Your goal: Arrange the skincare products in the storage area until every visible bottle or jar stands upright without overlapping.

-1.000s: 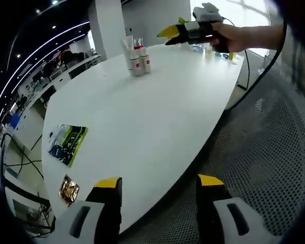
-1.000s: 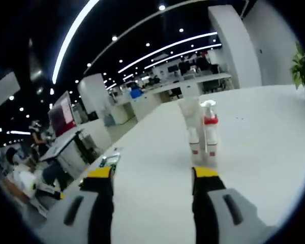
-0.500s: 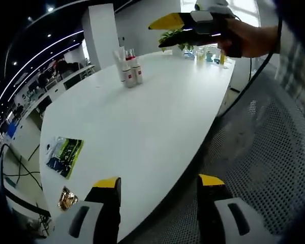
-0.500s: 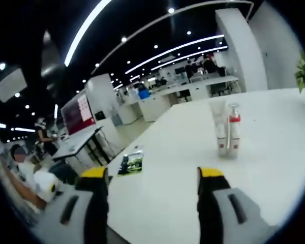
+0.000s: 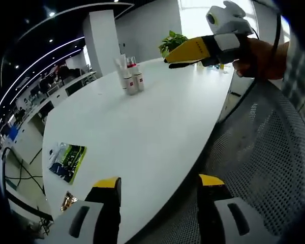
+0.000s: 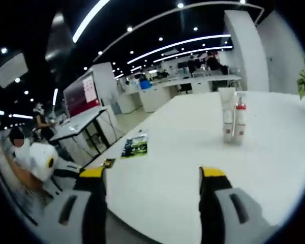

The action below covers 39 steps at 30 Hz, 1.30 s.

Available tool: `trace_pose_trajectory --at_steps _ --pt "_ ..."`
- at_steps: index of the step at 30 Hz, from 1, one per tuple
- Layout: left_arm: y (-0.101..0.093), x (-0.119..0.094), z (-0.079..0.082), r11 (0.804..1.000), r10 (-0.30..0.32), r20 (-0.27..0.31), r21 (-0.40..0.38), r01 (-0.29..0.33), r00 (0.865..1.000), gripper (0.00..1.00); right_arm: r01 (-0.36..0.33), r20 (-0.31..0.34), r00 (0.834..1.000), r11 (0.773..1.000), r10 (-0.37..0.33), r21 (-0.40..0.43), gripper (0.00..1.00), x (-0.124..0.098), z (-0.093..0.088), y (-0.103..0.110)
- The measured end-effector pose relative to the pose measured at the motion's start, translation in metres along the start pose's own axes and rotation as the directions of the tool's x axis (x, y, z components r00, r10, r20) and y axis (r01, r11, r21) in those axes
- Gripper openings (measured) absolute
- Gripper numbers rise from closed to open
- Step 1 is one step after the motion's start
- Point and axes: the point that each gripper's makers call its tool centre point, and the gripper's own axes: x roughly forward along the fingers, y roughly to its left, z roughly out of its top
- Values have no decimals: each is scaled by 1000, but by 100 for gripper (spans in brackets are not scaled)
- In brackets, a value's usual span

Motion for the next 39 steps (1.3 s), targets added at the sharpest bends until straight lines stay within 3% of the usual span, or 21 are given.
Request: trace_pose_trajectory --at_steps 14,22,27,30,39 --pt "1 2 -5 1000 3 -28 -17 -4 1000 64 -40 20 999 996 42 -82 68 10 4 7" --pt "7 3 2 996 -31 -27 -83 29 999 73 -93 2 996 990 94 -102 68 10 1 16" --pt "32 3 20 974 0 45 -224 11 999 78 -88 14 996 992 90 -89 71 10 3 12" --pt "49 2 24 962 25 58 -272 -9 998 81 -78 14 997 994 79 -75 75 10 3 8" --pt "102 -2 27 957 113 54 -275 -94 992 89 -64 -10 998 994 63 -90 82 10 -2 6"
